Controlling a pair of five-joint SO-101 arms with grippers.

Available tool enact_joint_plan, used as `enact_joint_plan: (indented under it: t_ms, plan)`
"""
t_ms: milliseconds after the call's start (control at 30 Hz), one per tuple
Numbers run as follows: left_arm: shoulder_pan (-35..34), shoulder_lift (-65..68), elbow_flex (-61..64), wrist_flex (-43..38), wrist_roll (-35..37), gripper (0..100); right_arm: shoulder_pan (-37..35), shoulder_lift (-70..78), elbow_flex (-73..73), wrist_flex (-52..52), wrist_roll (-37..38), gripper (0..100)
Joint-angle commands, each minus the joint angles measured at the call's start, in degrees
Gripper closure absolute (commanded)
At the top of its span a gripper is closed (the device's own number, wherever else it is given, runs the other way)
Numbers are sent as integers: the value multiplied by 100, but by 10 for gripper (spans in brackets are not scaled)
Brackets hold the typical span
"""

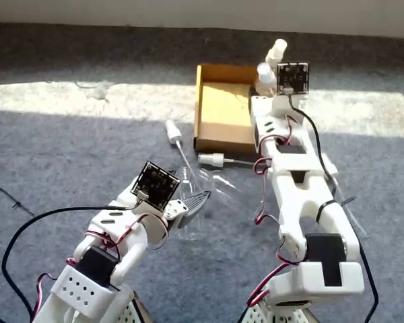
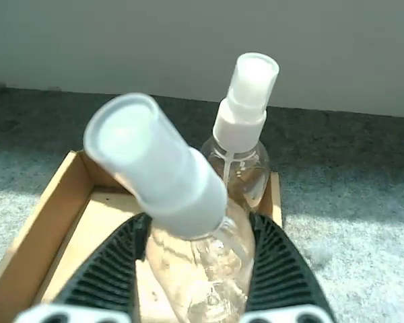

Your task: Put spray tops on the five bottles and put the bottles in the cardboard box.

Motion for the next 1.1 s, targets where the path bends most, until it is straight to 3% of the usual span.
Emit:
enact_joint_plan:
  t_ms: [0,133,867,1067]
  plan:
    - [75,-75,-48,-26,-53,730,198,22,-365,-242,-316,995]
    - [75,-75,-48,-26,-53,730,286,145,-558,-233,-598,995]
    - [75,-75,-48,-26,-53,730,259,734,-927,-189,-589,989]
    - [75,-75,-48,-26,-53,730,259,734,-927,-189,-607,872]
